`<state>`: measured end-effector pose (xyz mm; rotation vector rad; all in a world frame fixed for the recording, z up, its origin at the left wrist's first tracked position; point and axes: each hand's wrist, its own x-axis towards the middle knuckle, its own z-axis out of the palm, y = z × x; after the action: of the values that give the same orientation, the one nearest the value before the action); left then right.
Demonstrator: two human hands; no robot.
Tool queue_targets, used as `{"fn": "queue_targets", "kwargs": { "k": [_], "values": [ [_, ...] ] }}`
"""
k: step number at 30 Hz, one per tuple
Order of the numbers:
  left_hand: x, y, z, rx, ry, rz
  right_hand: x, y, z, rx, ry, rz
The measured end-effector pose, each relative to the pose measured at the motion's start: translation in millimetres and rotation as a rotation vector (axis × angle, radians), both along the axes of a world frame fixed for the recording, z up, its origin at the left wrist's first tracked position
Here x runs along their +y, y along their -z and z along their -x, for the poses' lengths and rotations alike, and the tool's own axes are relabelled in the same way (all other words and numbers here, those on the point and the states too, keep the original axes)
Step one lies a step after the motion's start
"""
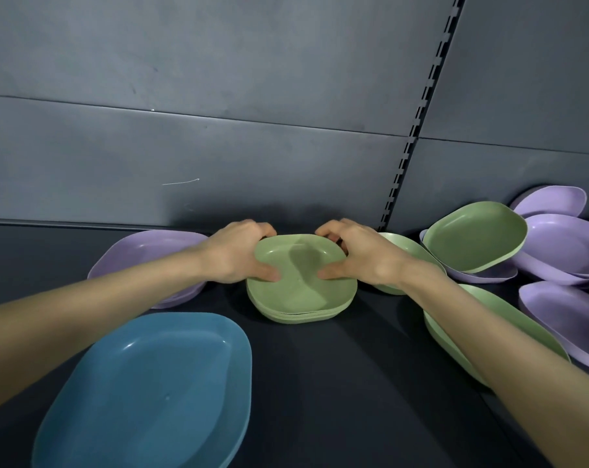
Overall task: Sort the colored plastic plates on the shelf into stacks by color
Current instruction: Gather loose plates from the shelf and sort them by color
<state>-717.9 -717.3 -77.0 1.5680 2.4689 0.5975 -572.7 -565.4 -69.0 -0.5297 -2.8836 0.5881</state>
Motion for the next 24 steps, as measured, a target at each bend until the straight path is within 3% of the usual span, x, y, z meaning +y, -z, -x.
{"fn": "queue_targets", "kwargs": {
  "k": [10,19,24],
  "values": [
    [0,-1,1,-0.084,0.05,0.048,-2,3,5,-0.094,0.032,-0.088],
    [1,-11,-4,0.168,0.11,0.144,-13,-8,-7,-0.173,0.101,-0.276],
    [3,-43,-24,0.23,0.142,0.017,-8,-37,-36,-0.079,0.144,-0.266]
  ]
}}
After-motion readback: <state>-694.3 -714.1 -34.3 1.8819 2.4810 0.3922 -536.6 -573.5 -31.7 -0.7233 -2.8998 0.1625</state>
